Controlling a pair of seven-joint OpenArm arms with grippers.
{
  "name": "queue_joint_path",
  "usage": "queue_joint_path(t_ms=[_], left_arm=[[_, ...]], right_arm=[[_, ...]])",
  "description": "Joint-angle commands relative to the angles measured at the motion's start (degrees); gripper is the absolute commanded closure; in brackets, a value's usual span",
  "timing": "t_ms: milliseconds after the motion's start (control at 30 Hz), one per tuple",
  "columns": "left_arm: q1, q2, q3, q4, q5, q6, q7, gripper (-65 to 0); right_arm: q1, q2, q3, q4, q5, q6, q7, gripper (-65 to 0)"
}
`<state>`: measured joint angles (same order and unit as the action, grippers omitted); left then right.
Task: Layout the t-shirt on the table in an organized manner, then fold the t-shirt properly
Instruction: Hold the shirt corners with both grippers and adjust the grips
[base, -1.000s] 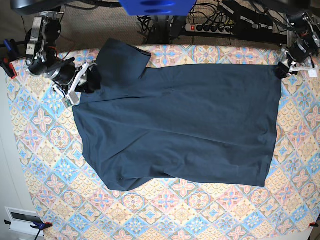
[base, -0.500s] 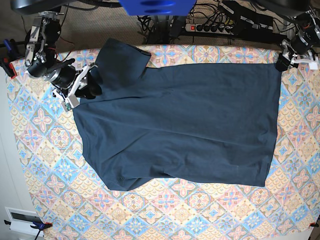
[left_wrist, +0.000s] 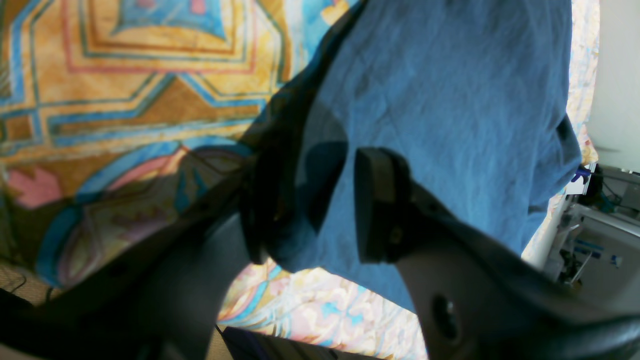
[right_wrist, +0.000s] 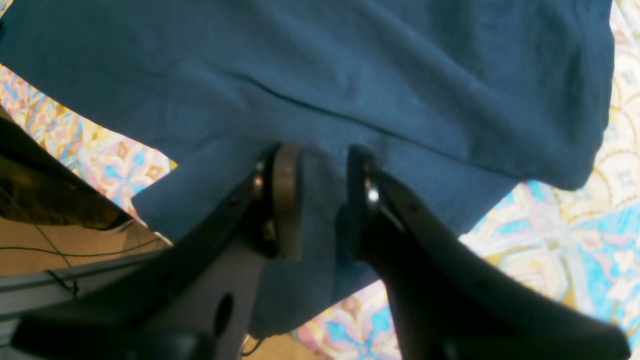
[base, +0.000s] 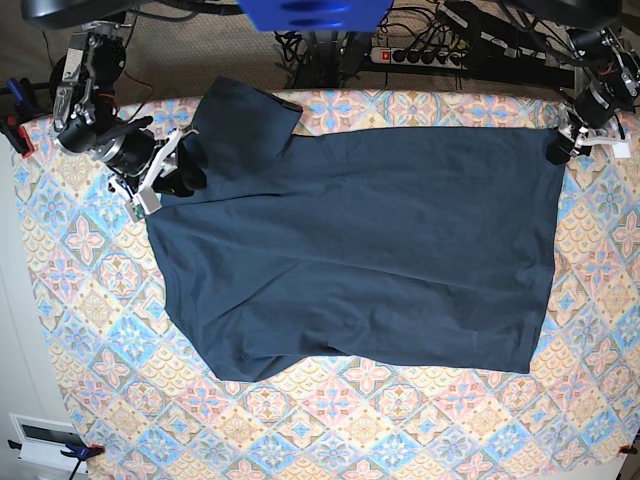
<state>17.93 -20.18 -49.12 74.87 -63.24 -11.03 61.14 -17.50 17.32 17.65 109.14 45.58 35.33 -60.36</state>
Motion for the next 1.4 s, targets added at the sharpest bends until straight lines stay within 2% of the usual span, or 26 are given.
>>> queue_joint_path(t_ms=[0, 67, 200, 267, 333, 467, 667, 800, 900, 1367], left_arm=[[0.4, -0.9, -0.2, 0.4, 0.6, 0.2, 0.6, -24.5], [0.4, -1.0, -0.2, 0.4, 0.5, 0.2, 0.6, -18.8], [0.2, -1.2, -0.3, 0.5, 0.5, 0.2, 0.6, -0.1], [0.2, -2.1, -0.3, 0.6, 0.4, 0.2, 0.6, 0.0], [0.2, -2.5, -0.4, 1.5, 0.4, 0.2, 0.2, -1.1], [0.4, -2.5, -0.4, 6.1, 0.4, 0.2, 0.3, 0.0], [0.4, -2.4, -0.4, 10.4, 0.7, 0.2, 0.5, 0.0], [0.4, -2.4, -0.4, 10.4, 0.9, 0.2, 0.5, 0.0], [0.4, -2.3, -0.4, 10.4, 1.0, 0.2, 0.5, 0.0], [0.1, -2.2, -0.2, 10.3, 1.0, 0.2, 0.4, 0.0]], right_arm=[[-0.9, 0.7, 0.5, 1.5, 1.3, 0.1, 1.1, -14.6], [-2.6, 0.9, 0.9, 2.0, 1.3, 0.1, 1.1, -14.8], [-5.1, 0.9, 2.3, 2.0, 1.3, 0.1, 1.1, -14.6], [-6.3, 0.9, 2.2, 2.0, 1.3, 0.1, 0.5, -14.6], [-6.5, 0.7, 2.3, 1.8, 1.4, 0.1, -2.4, -14.6], [-6.4, -1.7, 3.9, 1.6, 1.3, 0.1, -4.5, -14.6], [-6.1, -2.6, 5.3, -3.3, 1.3, 0.1, -4.6, -15.7], [-6.1, -2.6, 5.3, -7.6, 1.3, 0.1, -4.6, -22.7], [-6.1, -2.6, 5.3, -8.0, 1.3, 0.2, -4.6, -25.6], [-6.1, -3.4, 5.0, -14.2, 1.3, 0.3, -4.0, -25.6]])
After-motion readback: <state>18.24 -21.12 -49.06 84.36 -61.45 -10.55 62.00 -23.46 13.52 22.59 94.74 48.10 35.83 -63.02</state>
